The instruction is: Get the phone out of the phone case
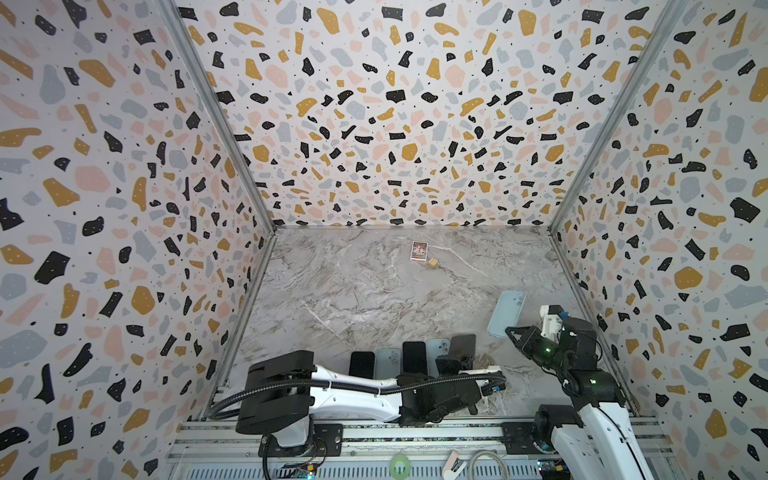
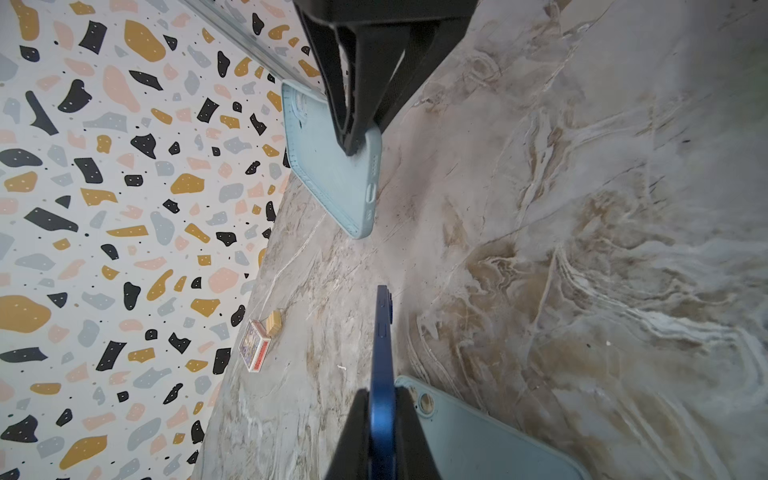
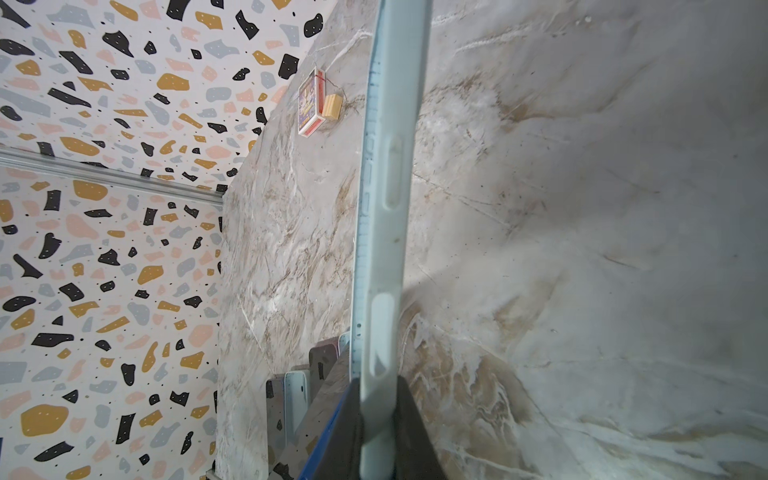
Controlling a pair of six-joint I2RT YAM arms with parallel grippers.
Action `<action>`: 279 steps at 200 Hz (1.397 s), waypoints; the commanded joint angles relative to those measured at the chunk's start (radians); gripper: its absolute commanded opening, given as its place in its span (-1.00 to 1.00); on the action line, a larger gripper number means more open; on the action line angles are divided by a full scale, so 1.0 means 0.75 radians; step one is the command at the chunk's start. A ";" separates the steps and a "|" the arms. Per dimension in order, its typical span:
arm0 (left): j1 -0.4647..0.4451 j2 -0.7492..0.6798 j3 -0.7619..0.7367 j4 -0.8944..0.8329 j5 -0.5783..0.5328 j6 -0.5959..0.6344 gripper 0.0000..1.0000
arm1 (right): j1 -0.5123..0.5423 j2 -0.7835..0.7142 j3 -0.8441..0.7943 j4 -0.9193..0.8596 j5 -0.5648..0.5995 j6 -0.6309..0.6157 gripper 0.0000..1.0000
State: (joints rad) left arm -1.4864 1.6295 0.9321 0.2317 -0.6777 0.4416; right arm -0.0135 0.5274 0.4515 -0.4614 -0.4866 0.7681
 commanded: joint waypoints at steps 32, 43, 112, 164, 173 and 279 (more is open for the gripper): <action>-0.055 0.116 0.110 0.075 -0.126 -0.031 -1.00 | -0.081 0.011 0.023 -0.012 -0.063 -0.075 -1.00; -0.059 0.136 0.119 0.065 -0.132 -0.033 -1.00 | -0.094 0.011 0.030 -0.016 -0.073 -0.083 -1.00; -0.081 0.212 0.148 0.035 -0.153 -0.057 -1.00 | -0.173 0.013 0.063 -0.047 -0.122 -0.129 -1.00; -0.094 0.272 0.196 -0.050 -0.168 -0.062 -1.00 | -0.206 0.011 0.081 -0.073 -0.137 -0.158 -1.00; -0.096 0.283 0.205 -0.062 -0.177 -0.059 -1.00 | -0.215 0.017 0.092 -0.079 -0.135 -0.166 -1.00; -0.120 0.410 0.272 -0.179 -0.244 -0.084 -0.91 | -0.265 0.024 0.145 -0.109 -0.146 -0.202 -1.00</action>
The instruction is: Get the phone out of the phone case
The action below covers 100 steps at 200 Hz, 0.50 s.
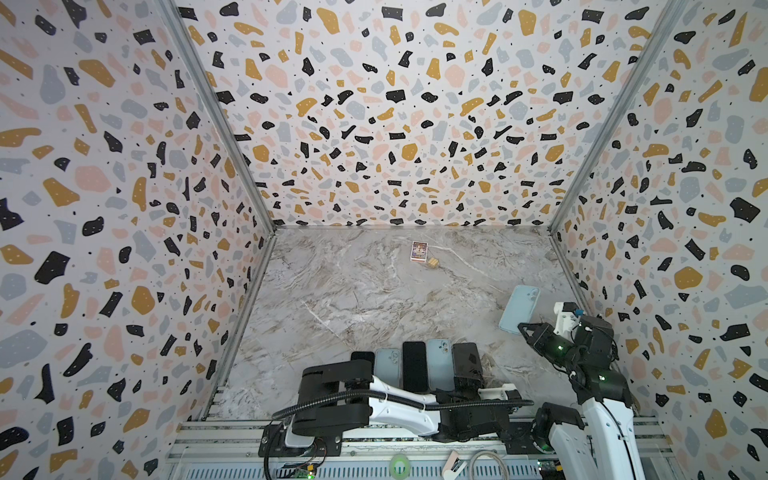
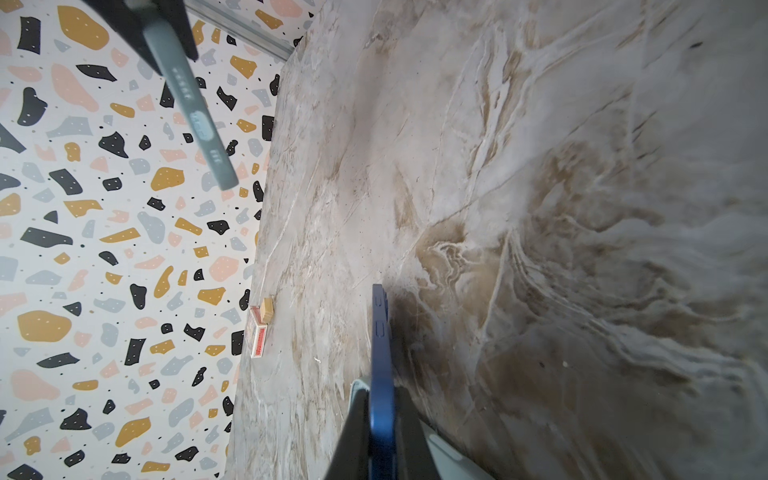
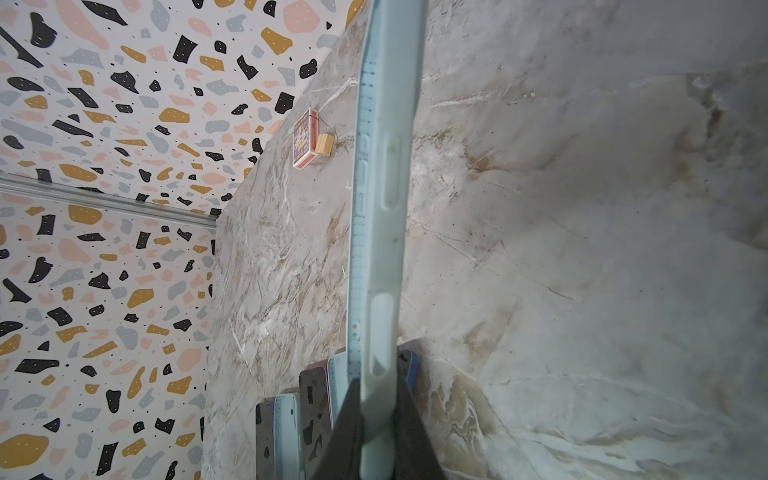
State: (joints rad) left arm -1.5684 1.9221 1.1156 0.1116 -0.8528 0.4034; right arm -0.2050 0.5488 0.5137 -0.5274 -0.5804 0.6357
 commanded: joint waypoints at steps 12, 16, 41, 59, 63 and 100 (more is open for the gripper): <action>-0.011 0.030 0.026 -0.013 0.000 -0.037 -0.84 | -0.011 -0.007 0.066 -0.023 -0.023 -0.025 -1.00; -0.011 0.032 0.025 -0.011 0.005 -0.040 -0.84 | -0.011 -0.008 0.067 -0.023 -0.024 -0.025 -1.00; -0.015 0.035 0.018 -0.004 0.025 -0.054 -0.78 | -0.013 -0.010 0.078 -0.029 -0.026 -0.027 -1.00; -0.024 0.041 0.014 -0.004 0.030 -0.059 -0.71 | -0.015 -0.014 0.085 -0.031 -0.029 -0.027 -1.00; -0.025 0.043 0.014 -0.004 0.031 -0.061 -0.70 | -0.016 -0.014 0.085 -0.031 -0.030 -0.027 -1.00; -0.036 0.061 0.001 0.004 0.034 -0.085 -0.56 | -0.017 -0.018 0.098 -0.039 -0.034 -0.029 -1.00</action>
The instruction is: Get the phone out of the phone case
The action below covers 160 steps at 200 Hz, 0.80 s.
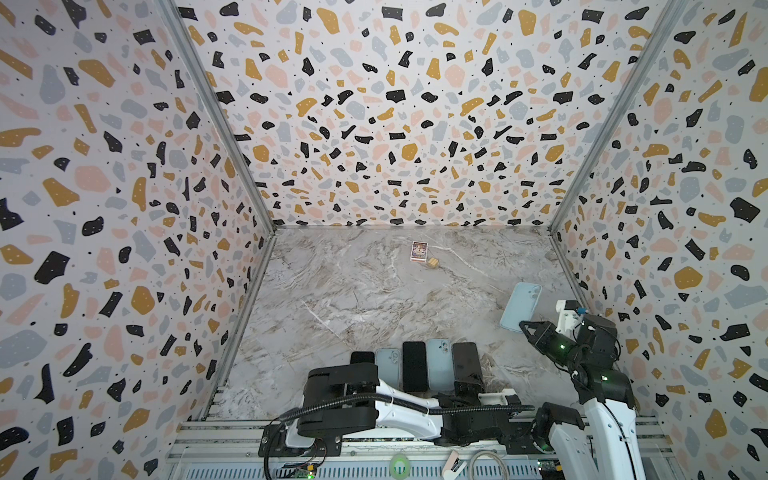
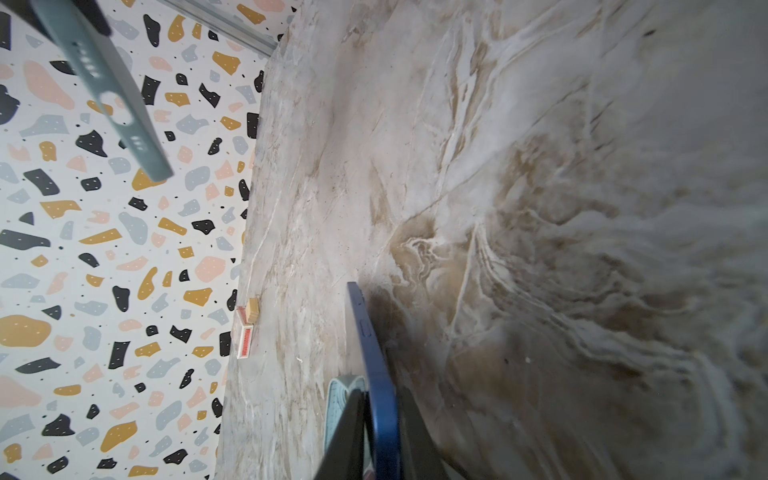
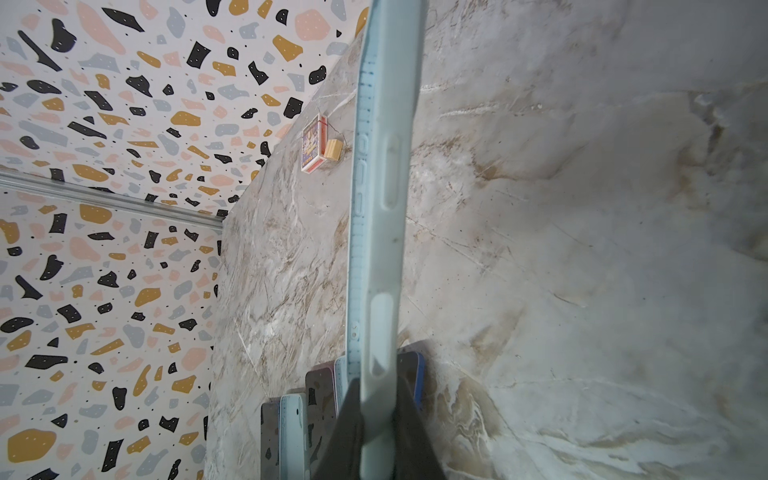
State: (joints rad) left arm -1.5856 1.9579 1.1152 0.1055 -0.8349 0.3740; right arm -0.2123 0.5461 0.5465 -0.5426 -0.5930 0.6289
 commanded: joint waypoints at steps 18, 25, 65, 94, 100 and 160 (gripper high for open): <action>-0.015 0.013 -0.008 0.029 0.013 -0.057 -0.52 | -0.007 -0.014 0.059 -0.019 -0.019 -0.019 -1.00; -0.016 0.014 -0.008 0.032 0.013 -0.057 -0.50 | -0.008 -0.014 0.059 -0.017 -0.022 -0.016 -1.00; -0.016 0.016 -0.021 0.053 0.017 -0.066 -0.34 | -0.007 -0.012 0.059 -0.020 -0.029 -0.024 -1.00; -0.017 0.006 -0.033 0.064 0.019 -0.078 -0.07 | -0.009 -0.008 0.053 -0.044 -0.015 -0.038 -1.00; -0.018 0.002 -0.036 0.067 0.022 -0.079 -0.03 | -0.009 -0.008 0.051 -0.047 -0.015 -0.041 -1.00; -0.018 -0.154 -0.083 0.094 0.050 -0.181 0.20 | -0.009 -0.037 0.043 -0.127 0.044 -0.067 -1.00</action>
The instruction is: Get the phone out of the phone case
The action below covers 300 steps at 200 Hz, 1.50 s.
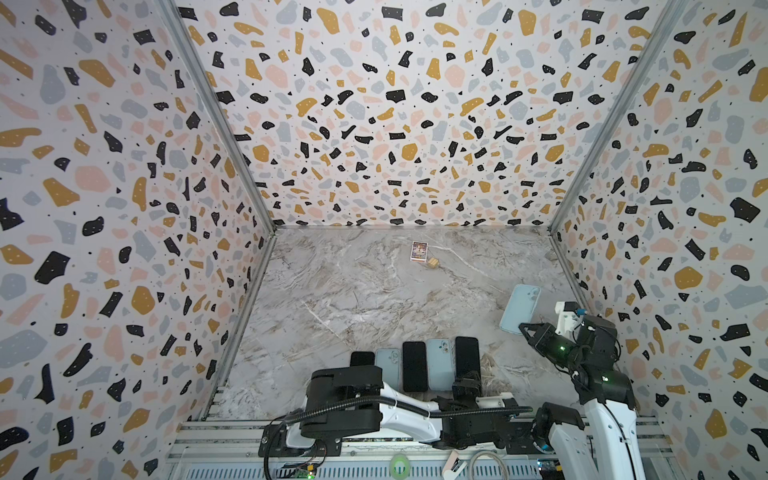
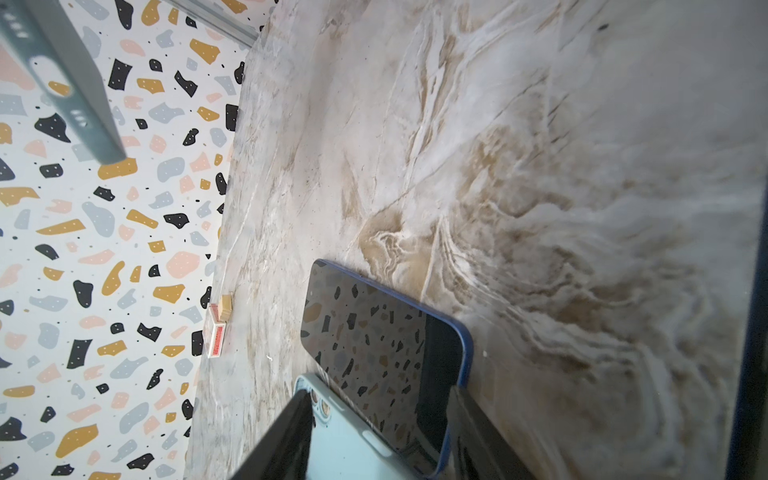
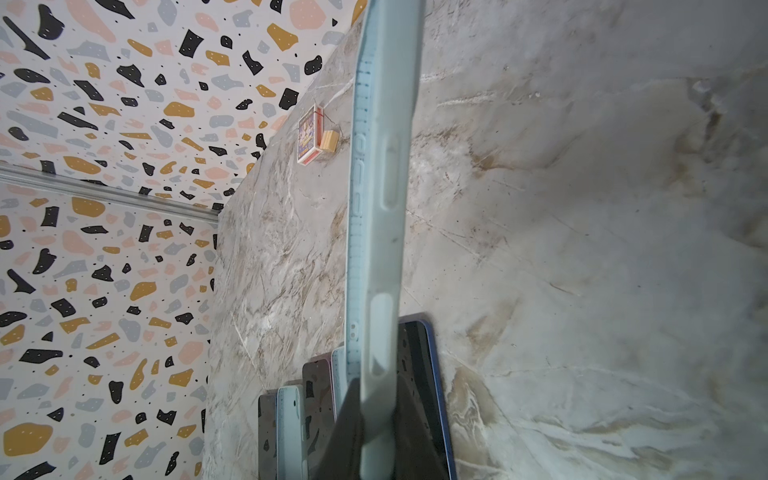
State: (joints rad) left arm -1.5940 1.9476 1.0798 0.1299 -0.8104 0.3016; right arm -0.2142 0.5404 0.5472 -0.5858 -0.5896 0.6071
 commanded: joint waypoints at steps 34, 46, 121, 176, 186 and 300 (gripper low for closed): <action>0.007 -0.375 -0.145 0.110 0.041 -0.223 0.47 | -0.005 -0.066 0.011 -0.128 0.069 -0.052 -1.00; 0.024 -0.477 -0.198 0.105 0.047 -0.299 0.62 | -0.005 -0.080 -0.007 -0.149 0.070 -0.060 -1.00; 0.262 -1.131 -0.412 -0.065 0.044 -0.724 0.99 | 0.148 -0.114 -0.118 -0.238 0.125 -0.052 -1.00; 0.317 -1.234 -0.333 -0.196 0.004 -0.739 0.99 | 0.668 0.033 -0.199 -0.198 0.537 0.173 -1.00; 0.321 -1.244 -0.332 -0.200 0.003 -0.737 0.99 | 0.707 0.059 -0.199 -0.195 0.574 0.194 -1.00; 0.325 -1.268 -0.341 -0.196 0.023 -0.749 1.00 | 0.708 0.106 -0.202 -0.181 0.593 0.202 -0.65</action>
State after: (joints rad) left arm -1.3563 1.0115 0.7994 -0.0414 -0.7895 -0.2485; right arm 0.3130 0.6212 0.3927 -0.7250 -0.1734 0.7441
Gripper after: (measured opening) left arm 0.996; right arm 0.131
